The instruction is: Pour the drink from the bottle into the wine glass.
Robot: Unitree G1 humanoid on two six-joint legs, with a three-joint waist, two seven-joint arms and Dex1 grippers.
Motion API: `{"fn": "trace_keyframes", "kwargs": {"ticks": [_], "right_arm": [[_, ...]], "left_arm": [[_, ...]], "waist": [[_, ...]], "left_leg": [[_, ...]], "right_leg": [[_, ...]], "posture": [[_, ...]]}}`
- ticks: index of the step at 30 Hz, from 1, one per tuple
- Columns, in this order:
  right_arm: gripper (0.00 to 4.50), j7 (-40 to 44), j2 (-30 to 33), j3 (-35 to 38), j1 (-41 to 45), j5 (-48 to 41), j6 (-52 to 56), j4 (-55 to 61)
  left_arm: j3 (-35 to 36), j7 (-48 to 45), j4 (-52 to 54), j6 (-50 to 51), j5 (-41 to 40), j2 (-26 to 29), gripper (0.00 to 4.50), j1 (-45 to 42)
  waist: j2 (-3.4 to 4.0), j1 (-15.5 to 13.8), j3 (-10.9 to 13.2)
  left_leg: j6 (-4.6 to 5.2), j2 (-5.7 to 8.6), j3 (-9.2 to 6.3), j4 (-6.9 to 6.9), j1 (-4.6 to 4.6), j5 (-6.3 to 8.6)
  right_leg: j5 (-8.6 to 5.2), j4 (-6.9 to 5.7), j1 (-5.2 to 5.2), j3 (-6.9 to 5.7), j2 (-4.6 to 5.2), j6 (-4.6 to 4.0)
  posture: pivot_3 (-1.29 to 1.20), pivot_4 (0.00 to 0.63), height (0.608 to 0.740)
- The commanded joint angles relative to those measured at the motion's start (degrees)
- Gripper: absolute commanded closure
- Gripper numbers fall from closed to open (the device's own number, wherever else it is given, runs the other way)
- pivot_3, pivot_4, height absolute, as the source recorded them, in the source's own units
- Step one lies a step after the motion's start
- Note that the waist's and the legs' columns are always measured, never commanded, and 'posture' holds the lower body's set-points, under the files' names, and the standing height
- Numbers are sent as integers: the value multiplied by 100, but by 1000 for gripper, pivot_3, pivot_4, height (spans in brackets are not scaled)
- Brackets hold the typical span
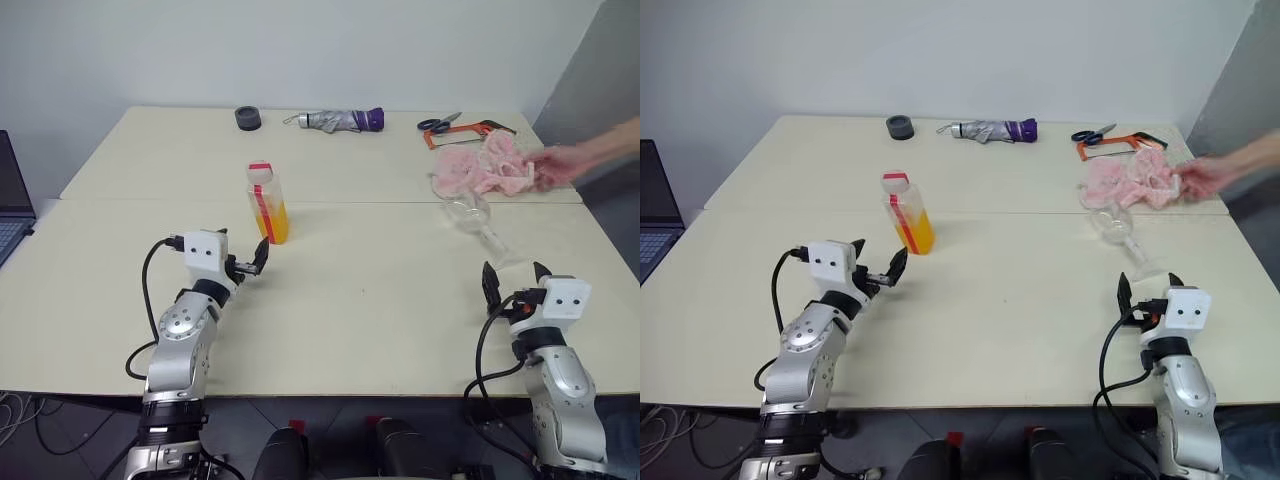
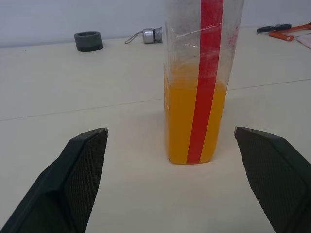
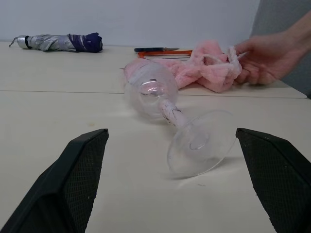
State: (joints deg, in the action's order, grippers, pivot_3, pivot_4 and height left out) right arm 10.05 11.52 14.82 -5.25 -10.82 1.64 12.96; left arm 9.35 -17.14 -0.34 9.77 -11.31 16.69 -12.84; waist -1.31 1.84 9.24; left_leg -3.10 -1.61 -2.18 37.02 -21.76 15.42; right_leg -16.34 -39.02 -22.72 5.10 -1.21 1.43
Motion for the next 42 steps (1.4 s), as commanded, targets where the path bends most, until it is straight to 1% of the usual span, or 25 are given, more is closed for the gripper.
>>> {"fn": "trace_keyframes", "kwargs": {"ticks": [1,17,28,32,35,42], "right_arm": [[0,4,72,94,48,-44,-73,54],[0,65,90,5,50,-35,-69,-63],[0,99,106,-10,47,-19,-86,-76],[0,466,334,-53,80,-119,-54,-64],[0,848,557,-59,85,-371,99,64],[0,2077,1512,-199,-276,-971,600,855]], "left_arm": [[7,-71,109,-126,16,84,55,-42],[-103,36,71,26,338,209,55,-50],[79,-76,30,-163,116,209,55,-101],[86,117,-16,59,188,158,55,-259],[7,205,-24,255,253,160,55,-397],[-119,124,114,595,194,116,55,-619]], "waist": [[0,0,0],[0,0,0],[0,-1,0],[0,-2,0],[-1,-1,1],[0,-1,1]], "left_leg": [[0,0,0,0,0,0],[0,0,0,0,0,0],[0,-1,0,0,0,0],[0,1,0,0,-1,0],[0,2,0,1,-1,0],[0,1,-1,0,-3,0]], "right_leg": [[0,0,0,0,0,0],[-1,0,0,0,0,1],[0,0,-1,0,0,0],[0,1,0,0,1,0],[0,1,0,0,1,1],[0,3,0,-1,-1,1]], "posture": [[0,150,740],[0,150,740],[0,150,740],[0,150,740],[0,150,740],[0,150,740]]}}
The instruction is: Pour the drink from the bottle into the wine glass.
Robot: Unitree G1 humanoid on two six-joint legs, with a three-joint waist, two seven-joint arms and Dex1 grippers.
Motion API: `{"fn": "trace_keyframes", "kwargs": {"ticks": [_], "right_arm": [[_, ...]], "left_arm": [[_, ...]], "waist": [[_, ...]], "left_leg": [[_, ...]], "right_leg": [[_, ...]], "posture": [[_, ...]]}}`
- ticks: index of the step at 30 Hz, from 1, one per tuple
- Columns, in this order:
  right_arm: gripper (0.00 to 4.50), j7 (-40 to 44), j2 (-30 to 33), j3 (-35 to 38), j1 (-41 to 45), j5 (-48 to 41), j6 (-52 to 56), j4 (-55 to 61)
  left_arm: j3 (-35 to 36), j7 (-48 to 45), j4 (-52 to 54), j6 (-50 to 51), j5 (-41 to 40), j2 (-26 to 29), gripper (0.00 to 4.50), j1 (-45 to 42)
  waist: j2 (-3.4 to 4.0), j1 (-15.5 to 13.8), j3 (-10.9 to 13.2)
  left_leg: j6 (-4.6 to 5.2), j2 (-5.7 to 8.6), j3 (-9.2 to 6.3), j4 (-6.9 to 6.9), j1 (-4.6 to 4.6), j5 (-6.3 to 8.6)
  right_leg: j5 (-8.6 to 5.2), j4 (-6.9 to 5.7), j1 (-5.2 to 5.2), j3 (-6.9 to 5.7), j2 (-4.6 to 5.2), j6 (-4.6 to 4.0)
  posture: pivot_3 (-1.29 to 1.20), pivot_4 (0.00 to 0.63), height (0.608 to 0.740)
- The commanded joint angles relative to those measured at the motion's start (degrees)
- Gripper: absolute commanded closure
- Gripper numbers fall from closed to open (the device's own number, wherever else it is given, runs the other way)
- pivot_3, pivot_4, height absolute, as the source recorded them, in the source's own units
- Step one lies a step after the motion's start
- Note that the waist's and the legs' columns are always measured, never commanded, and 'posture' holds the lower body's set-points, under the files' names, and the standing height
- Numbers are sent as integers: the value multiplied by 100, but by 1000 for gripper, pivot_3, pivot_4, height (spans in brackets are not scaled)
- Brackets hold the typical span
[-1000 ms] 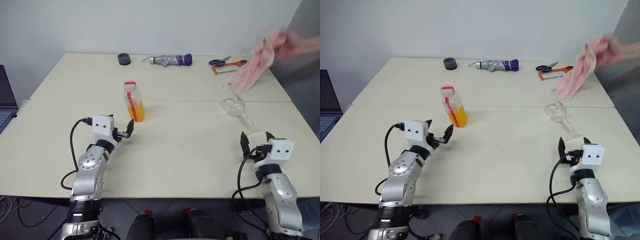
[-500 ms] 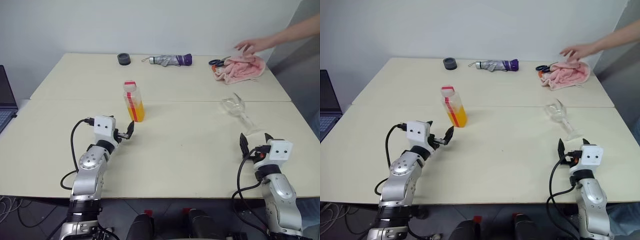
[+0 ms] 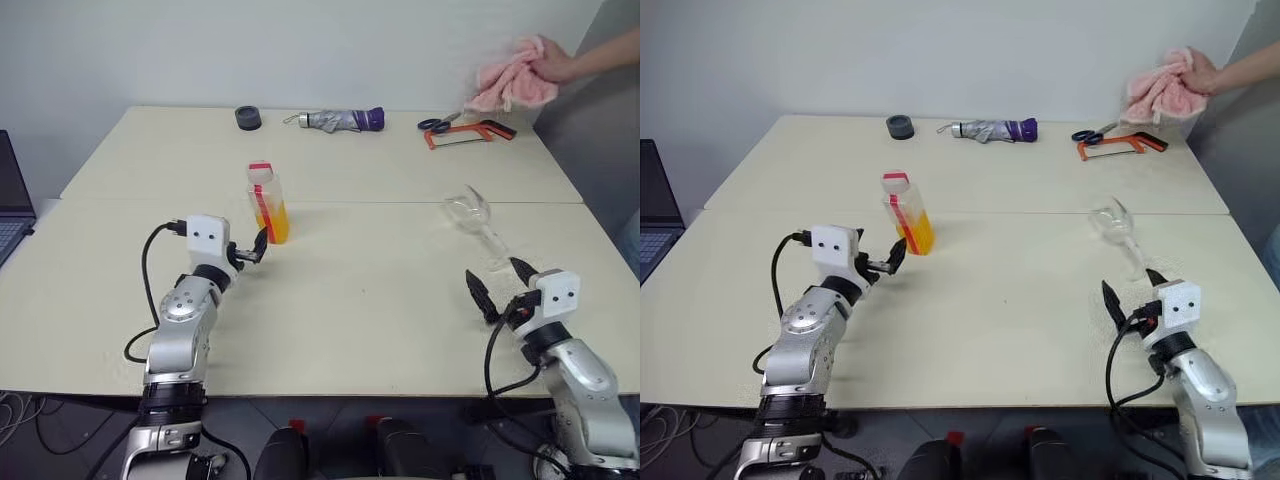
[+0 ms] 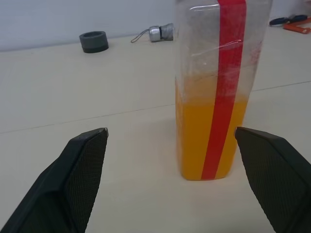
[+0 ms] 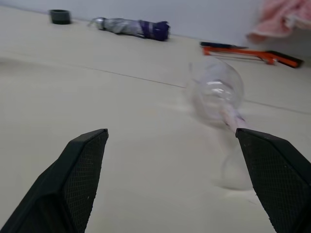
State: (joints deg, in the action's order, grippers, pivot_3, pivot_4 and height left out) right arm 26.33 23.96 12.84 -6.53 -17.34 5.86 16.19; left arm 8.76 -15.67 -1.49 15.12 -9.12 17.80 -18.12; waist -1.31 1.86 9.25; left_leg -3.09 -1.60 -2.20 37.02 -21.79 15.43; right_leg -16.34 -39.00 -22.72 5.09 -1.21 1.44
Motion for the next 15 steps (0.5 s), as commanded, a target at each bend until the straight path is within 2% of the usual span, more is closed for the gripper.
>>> {"fn": "trace_keyframes", "kwargs": {"ticks": [1,10,15], "right_arm": [[0,580,377,-10,-200,-431,298,655],[0,1544,1289,-345,-269,-1502,1627,1638],[0,1605,1225,-407,-64,-1403,1476,1458]], "left_arm": [[-83,-21,237,85,-16,-1,55,-111],[-223,197,68,462,25,-182,55,-654],[-237,254,-137,521,37,-261,55,-945]], "waist": [[0,-6,0],[-7,-8,4],[-10,-5,6]], "left_leg": [[0,1,-2,0,-1,0],[0,4,-11,5,-2,0],[0,3,-12,4,-2,0]], "right_leg": [[0,0,0,-1,0,0],[-3,1,6,-9,0,7],[-3,2,6,-10,0,7]], "posture": [[0,150,740],[0,150,740],[0,150,740]]}}
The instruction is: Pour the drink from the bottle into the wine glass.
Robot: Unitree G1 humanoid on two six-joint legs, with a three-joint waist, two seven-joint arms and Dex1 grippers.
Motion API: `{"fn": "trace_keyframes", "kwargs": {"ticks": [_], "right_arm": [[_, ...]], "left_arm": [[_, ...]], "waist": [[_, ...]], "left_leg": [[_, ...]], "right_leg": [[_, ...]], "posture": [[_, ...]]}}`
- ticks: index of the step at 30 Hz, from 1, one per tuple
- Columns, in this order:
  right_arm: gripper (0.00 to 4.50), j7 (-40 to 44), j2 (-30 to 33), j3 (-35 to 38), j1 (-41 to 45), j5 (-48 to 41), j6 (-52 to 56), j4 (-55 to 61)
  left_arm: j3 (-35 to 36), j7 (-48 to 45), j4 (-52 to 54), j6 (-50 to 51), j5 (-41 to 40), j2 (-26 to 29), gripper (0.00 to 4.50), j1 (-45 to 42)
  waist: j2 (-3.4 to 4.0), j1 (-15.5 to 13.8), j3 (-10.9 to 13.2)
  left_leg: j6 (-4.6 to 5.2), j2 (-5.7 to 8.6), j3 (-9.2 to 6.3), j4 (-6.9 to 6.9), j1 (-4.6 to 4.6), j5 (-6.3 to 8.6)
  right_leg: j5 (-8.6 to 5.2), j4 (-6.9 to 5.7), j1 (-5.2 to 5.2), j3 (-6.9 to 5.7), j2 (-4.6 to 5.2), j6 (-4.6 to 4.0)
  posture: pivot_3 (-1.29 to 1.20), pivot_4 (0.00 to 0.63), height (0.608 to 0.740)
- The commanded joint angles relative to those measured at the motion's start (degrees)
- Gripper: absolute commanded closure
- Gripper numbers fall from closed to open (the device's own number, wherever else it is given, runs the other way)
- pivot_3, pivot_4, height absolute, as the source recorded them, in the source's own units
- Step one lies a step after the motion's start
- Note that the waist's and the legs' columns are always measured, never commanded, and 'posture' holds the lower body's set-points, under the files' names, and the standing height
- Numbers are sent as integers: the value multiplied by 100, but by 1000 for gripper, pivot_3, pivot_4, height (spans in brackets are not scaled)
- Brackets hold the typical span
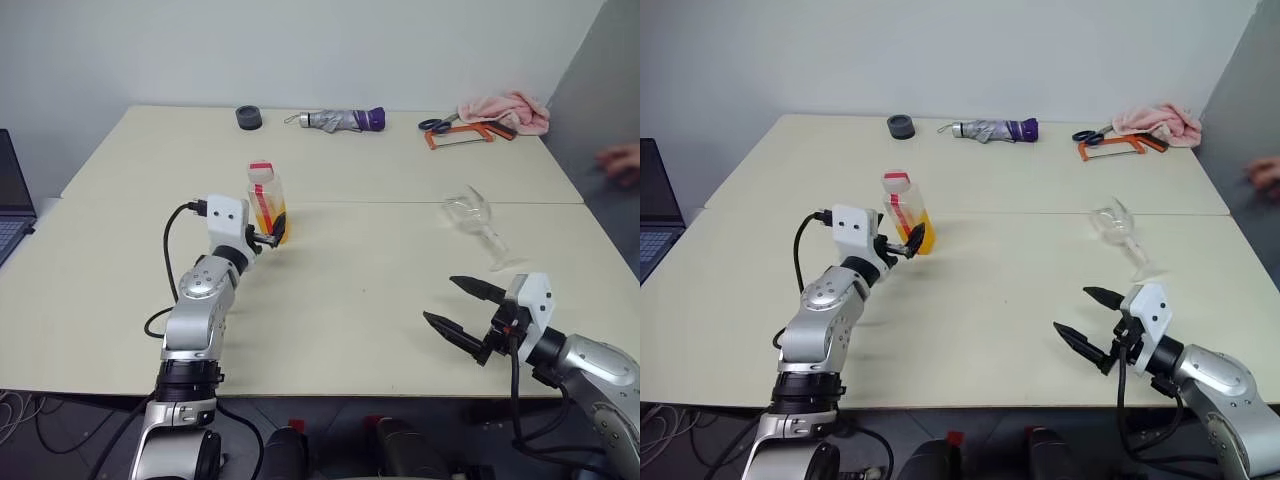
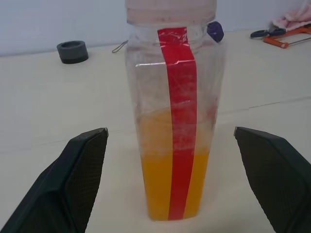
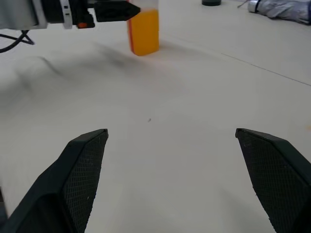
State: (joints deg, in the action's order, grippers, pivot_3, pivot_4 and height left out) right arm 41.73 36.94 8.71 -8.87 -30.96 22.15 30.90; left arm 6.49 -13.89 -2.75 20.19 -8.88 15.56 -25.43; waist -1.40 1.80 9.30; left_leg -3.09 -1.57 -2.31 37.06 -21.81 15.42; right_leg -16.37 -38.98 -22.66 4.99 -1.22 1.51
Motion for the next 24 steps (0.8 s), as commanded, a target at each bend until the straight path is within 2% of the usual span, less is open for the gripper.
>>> {"fn": "trace_keyframes", "kwargs": {"ticks": [1,8,24], "right_arm": [[0,64,-120,-10,206,-15,-198,-68],[0,85,-401,-194,301,162,-483,-225],[0,-95,-524,-471,775,7,-80,34]], "left_arm": [[-13,88,-71,12,22,-50,55,-268],[-44,23,-536,-122,45,-58,55,-660],[-120,121,-1108,-280,144,-125,55,-1334]], "waist": [[-2,-1,1],[-8,-5,5],[-10,-4,6]], "left_leg": [[0,0,0,0,0,0],[0,1,-3,0,-2,0],[-1,1,-7,1,-4,0]], "right_leg": [[0,0,0,0,0,0],[3,1,0,-4,1,-5],[4,0,0,-7,1,-6]], "posture": [[0,150,740],[0,150,740],[0,150,740]]}}
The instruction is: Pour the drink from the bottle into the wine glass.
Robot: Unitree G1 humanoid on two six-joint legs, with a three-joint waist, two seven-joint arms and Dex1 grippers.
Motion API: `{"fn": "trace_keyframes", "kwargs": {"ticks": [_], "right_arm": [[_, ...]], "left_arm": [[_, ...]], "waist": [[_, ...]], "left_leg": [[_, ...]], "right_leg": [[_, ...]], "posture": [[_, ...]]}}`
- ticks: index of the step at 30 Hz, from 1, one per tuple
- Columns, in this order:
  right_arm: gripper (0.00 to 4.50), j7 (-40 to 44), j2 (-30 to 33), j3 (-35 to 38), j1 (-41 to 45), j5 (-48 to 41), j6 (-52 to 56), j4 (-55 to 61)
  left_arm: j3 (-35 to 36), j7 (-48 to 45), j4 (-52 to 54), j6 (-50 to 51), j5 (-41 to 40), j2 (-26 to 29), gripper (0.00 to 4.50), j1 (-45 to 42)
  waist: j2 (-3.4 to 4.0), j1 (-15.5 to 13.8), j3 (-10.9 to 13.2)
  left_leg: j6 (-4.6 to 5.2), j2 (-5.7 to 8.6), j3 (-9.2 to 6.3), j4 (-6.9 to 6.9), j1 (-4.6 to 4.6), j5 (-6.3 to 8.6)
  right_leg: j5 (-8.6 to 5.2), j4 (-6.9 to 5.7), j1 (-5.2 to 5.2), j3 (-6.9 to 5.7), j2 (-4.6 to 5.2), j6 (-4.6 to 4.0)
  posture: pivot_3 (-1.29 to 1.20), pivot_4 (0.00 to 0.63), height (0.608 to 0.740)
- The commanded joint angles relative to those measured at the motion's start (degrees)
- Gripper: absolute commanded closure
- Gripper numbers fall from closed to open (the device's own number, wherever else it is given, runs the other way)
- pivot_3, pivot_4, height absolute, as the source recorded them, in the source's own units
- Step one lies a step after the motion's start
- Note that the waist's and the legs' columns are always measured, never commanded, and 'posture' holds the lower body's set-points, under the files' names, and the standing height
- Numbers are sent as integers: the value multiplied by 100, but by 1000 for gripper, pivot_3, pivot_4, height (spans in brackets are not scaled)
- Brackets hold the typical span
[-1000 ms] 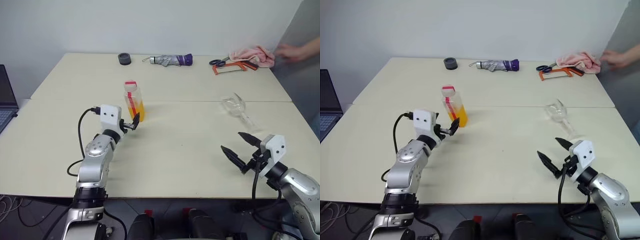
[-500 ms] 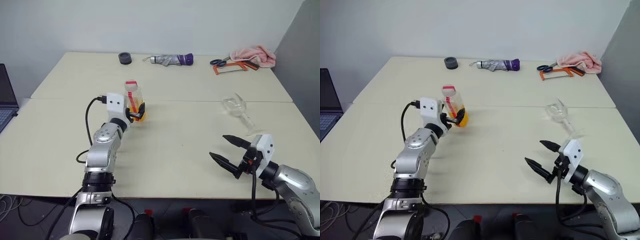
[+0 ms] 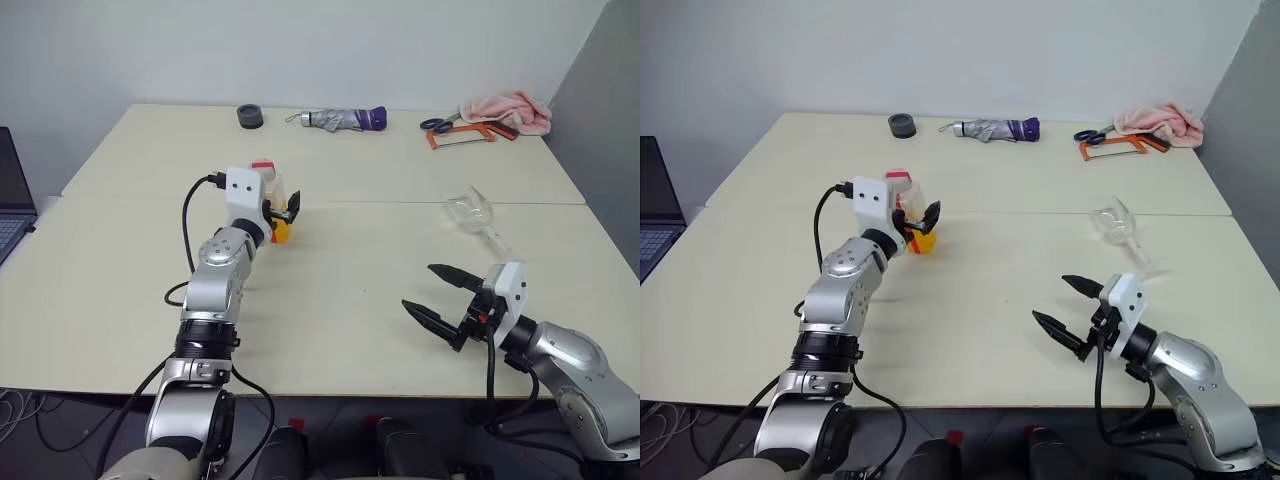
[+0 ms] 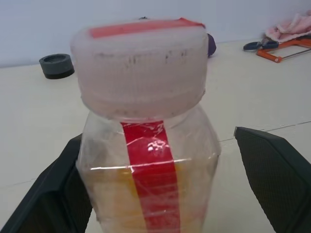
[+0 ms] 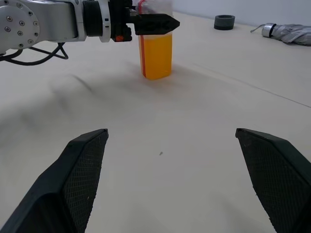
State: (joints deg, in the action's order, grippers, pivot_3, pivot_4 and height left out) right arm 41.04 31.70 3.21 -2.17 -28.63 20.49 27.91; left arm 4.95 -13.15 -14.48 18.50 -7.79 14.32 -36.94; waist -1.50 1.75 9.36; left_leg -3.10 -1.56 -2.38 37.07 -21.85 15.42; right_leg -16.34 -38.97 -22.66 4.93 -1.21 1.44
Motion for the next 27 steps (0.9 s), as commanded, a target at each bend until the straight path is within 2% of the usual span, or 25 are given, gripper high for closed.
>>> {"fn": "trace_keyframes", "kwargs": {"ticks": [1,18,22,27], "right_arm": [[0,-39,-4,75,139,-273,148,368],[0,-295,23,93,463,-450,661,615],[0,-340,13,128,528,-533,749,623],[0,-431,-33,177,637,-654,830,615]], "left_arm": [[40,73,40,-113,41,-4,55,-211],[-8,168,-210,-47,205,92,55,-408],[-10,194,-251,-58,267,118,923,-417],[-8,153,-239,-139,290,107,2470,-420]], "waist": [[0,0,0],[-2,-2,1],[-2,-2,1],[-2,-1,1]], "left_leg": [[0,0,-1,0,0,0],[0,1,-5,0,-3,0],[0,1,-8,1,-4,0],[-1,2,-24,2,-9,0]], "right_leg": [[0,0,0,-1,0,0],[1,0,0,-8,1,-1],[1,0,0,-31,3,-1],[1,-1,0,-51,7,-2]], "posture": [[0,150,740],[0,150,740],[0,150,740],[0,150,740]]}}
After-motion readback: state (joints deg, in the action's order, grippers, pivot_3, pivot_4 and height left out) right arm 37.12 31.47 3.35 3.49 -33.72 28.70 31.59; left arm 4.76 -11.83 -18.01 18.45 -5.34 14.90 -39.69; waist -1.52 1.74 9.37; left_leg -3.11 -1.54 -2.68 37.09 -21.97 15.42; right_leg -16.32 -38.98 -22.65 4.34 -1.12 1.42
